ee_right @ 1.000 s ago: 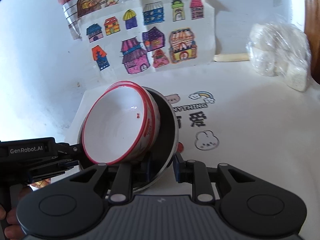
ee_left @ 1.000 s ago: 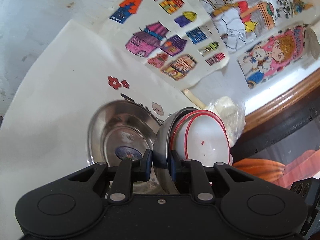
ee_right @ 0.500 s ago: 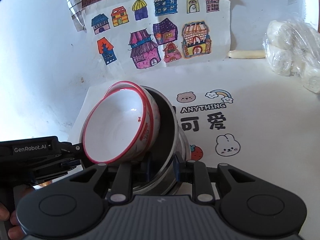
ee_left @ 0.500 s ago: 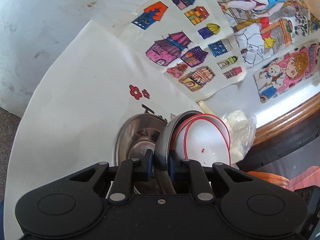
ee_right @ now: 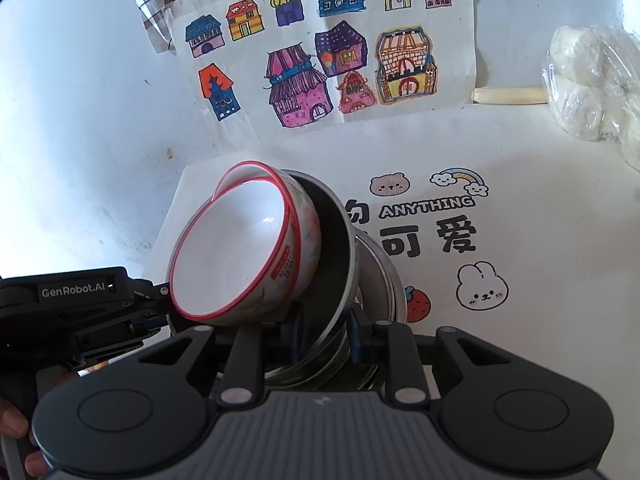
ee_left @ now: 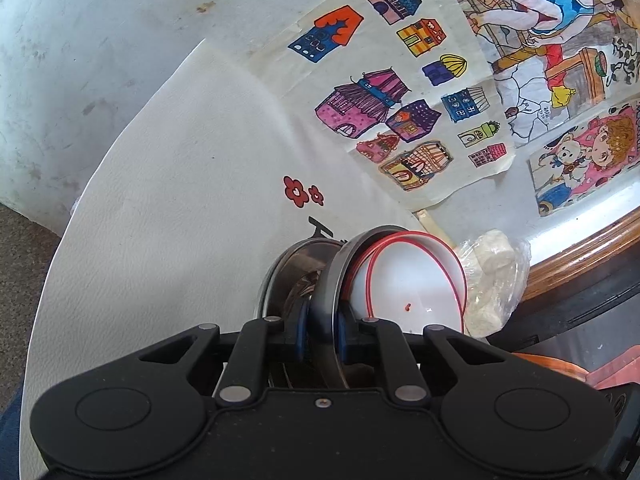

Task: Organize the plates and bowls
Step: 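Lower the steel bowl with both grippers onto the steel plate stack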

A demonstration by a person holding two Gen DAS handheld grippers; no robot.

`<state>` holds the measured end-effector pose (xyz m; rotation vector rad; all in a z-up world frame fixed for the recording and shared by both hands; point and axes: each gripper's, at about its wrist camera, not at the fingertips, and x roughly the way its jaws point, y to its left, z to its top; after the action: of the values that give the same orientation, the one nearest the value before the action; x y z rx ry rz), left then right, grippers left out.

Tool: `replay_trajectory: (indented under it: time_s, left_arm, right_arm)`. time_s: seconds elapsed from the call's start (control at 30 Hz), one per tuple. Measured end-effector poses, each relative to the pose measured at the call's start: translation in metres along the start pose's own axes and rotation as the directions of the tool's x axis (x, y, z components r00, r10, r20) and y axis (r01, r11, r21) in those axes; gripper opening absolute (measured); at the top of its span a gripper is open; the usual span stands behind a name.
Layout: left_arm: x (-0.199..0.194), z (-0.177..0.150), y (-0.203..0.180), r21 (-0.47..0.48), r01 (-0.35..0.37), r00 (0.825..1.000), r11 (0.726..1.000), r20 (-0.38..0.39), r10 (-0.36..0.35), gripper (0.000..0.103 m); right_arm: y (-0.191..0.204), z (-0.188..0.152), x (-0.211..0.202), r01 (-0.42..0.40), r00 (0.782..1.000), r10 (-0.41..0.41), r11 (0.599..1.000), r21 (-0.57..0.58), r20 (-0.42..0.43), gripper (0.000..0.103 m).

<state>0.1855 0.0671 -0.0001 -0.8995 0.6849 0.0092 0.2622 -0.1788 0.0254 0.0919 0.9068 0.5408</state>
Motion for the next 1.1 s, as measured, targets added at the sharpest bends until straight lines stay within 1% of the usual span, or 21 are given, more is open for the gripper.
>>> replay_trajectory:
  time_s: [0.3, 0.9, 1.1]
  left_arm:
    - [0.0024, 0.0012, -0.0003, 0.001, -0.012, 1.000, 1.000, 0.002, 0.012, 0.014]
    - [0.0047, 0.0012, -0.0001, -0.002, -0.013, 1.000, 1.000, -0.001, 0.013, 0.014]
    - [0.0046, 0.0013, 0.0007, -0.003, -0.013, 1.000, 1.000, 0.000, 0.013, 0.015]
  right_arm:
    - [-0.0011, -0.0001, 0.0042, -0.010, 1.000, 0.010, 1.000, 0.012, -0.005, 0.026]
    - [-0.0019, -0.0009, 0.0055, -0.018, 1.000, 0.018, 0.999, 0.028, -0.007, 0.027]
    - [-0.0004, -0.0021, 0.0049, -0.009, 1.000, 0.009, 1.000, 0.014, 0.001, 0.027]
